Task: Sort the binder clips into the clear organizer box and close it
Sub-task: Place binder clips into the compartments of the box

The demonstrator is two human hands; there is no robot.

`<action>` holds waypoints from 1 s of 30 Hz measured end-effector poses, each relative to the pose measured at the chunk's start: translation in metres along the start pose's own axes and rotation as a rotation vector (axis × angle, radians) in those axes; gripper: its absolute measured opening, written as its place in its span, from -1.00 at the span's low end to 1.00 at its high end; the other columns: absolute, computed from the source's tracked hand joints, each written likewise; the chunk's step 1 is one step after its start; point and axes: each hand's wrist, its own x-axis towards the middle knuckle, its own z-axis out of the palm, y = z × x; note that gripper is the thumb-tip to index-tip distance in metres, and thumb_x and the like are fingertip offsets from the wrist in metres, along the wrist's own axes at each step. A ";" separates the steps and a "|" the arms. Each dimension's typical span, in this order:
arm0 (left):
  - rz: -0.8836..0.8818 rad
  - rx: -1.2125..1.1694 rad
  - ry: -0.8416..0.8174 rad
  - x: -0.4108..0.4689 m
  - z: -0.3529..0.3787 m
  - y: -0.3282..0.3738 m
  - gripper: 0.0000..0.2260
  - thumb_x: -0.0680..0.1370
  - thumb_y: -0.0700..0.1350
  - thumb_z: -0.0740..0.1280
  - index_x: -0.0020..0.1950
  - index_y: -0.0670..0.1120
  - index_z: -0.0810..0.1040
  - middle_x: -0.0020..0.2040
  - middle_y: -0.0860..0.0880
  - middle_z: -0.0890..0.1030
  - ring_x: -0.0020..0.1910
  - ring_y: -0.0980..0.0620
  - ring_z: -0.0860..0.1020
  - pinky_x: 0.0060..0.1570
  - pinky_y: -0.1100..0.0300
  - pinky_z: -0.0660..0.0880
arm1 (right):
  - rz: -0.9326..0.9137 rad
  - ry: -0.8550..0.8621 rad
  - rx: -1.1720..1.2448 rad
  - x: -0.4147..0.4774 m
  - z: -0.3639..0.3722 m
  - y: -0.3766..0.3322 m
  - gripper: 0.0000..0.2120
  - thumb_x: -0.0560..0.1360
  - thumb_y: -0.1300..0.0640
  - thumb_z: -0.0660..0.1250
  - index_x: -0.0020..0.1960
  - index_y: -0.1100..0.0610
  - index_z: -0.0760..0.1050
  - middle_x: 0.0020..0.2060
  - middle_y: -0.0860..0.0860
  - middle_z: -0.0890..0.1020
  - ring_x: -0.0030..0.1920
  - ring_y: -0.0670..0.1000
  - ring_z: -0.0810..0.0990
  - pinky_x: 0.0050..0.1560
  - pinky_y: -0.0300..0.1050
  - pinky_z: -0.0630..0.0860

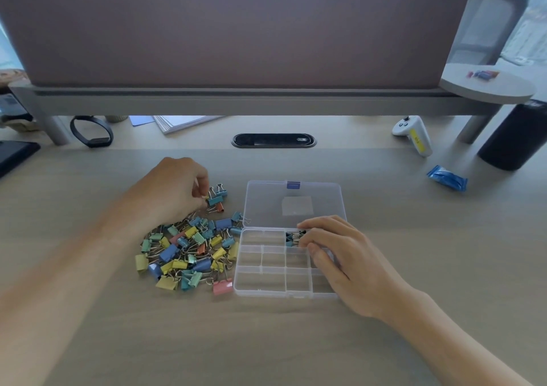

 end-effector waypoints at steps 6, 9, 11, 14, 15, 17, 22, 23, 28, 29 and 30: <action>0.177 -0.458 -0.081 -0.026 -0.008 0.056 -0.86 0.42 -0.07 0.61 -0.12 0.07 0.69 -0.17 0.07 0.73 -0.22 0.19 0.69 -0.10 0.20 0.63 | 0.001 -0.002 -0.007 0.001 0.000 -0.001 -0.66 0.69 -0.03 0.10 0.13 -0.02 0.65 0.23 -0.21 0.58 0.31 -0.19 0.49 0.29 -0.19 0.46; 0.239 -0.539 -0.206 -0.033 0.009 0.081 -0.89 0.42 -0.14 0.60 -0.13 0.03 0.73 -0.04 0.07 0.73 -0.16 0.18 0.71 0.00 0.16 0.66 | 0.006 0.000 -0.006 0.001 -0.001 -0.002 -0.67 0.68 -0.02 0.11 0.13 -0.01 0.65 0.22 -0.21 0.58 0.30 -0.18 0.49 0.28 -0.17 0.47; 0.256 -0.592 -0.218 -0.035 0.020 0.089 -0.90 0.43 -0.16 0.60 -0.12 0.01 0.74 -0.02 0.09 0.72 -0.14 0.17 0.71 0.03 0.16 0.67 | 0.002 -0.004 0.000 0.001 -0.001 -0.002 -0.67 0.68 -0.01 0.12 0.14 0.00 0.66 0.22 -0.21 0.59 0.29 -0.17 0.50 0.28 -0.15 0.48; 0.294 -0.655 -0.191 -0.036 0.029 0.093 -0.93 0.48 -0.10 0.56 -0.08 0.04 0.73 -0.11 0.10 0.74 -0.13 0.17 0.71 0.03 0.18 0.66 | -0.009 -0.013 0.011 0.002 -0.002 -0.003 -0.68 0.69 0.01 0.13 0.20 0.01 0.65 0.21 -0.20 0.59 0.27 -0.15 0.51 0.26 -0.16 0.48; 0.309 -0.644 -0.184 -0.036 0.029 0.093 -0.94 0.50 -0.07 0.55 -0.07 0.06 0.72 -0.14 0.12 0.74 -0.12 0.19 0.70 0.03 0.22 0.64 | -0.010 -0.010 0.013 0.002 -0.002 -0.003 -0.68 0.68 0.02 0.13 0.20 0.01 0.65 0.21 -0.20 0.59 0.26 -0.15 0.51 0.25 -0.15 0.49; 0.332 -0.619 -0.177 -0.037 0.031 0.091 -0.96 0.53 -0.05 0.52 -0.04 0.08 0.71 -0.16 0.16 0.73 -0.12 0.23 0.69 0.00 0.32 0.60 | -0.007 0.002 0.021 0.002 -0.001 -0.003 -0.69 0.68 0.02 0.13 0.16 0.01 0.65 0.21 -0.19 0.60 0.26 -0.14 0.52 0.24 -0.13 0.49; 0.385 -0.575 -0.137 -0.039 0.040 0.085 -0.89 0.54 -0.09 0.51 0.02 0.09 0.71 -0.14 0.22 0.73 -0.10 0.31 0.68 0.02 0.43 0.55 | -0.022 0.031 0.035 0.002 0.001 -0.002 -0.69 0.67 0.03 0.14 0.13 0.03 0.65 0.19 -0.17 0.61 0.25 -0.12 0.52 0.24 -0.12 0.49; 0.399 -0.562 -0.119 -0.039 0.041 0.085 -0.89 0.54 -0.08 0.51 0.04 0.10 0.71 -0.13 0.23 0.73 -0.09 0.32 0.67 0.03 0.42 0.55 | -0.025 0.036 0.040 0.002 0.001 -0.002 -0.70 0.67 0.03 0.15 0.13 0.04 0.66 0.19 -0.17 0.61 0.25 -0.12 0.52 0.23 -0.14 0.49; 0.424 -0.547 -0.044 -0.043 0.049 0.083 -0.86 0.53 -0.08 0.51 0.08 0.08 0.69 -0.13 0.25 0.72 -0.10 0.34 0.66 0.01 0.46 0.54 | -0.046 0.137 0.073 -0.001 0.002 -0.001 -0.71 0.66 0.08 0.19 0.08 0.07 0.70 0.22 -0.12 0.60 0.27 -0.12 0.52 0.22 -0.25 0.47; 0.424 -0.534 -0.028 -0.043 0.050 0.082 -0.86 0.53 -0.08 0.51 0.08 0.07 0.69 -0.12 0.25 0.71 -0.10 0.35 0.66 0.00 0.48 0.53 | -0.035 0.181 0.083 -0.002 0.002 -0.001 -0.73 0.65 0.09 0.21 0.05 0.08 0.70 0.21 -0.11 0.60 0.26 -0.13 0.53 0.20 -0.25 0.49; 0.426 -0.515 -0.015 -0.043 0.052 0.082 -0.86 0.53 -0.07 0.50 0.09 0.07 0.69 -0.11 0.25 0.71 -0.10 0.35 0.66 -0.02 0.50 0.52 | -0.016 0.224 0.095 -0.003 0.002 -0.001 -0.76 0.63 0.11 0.24 0.01 0.09 0.69 0.19 -0.11 0.61 0.25 -0.13 0.55 0.16 -0.27 0.50</action>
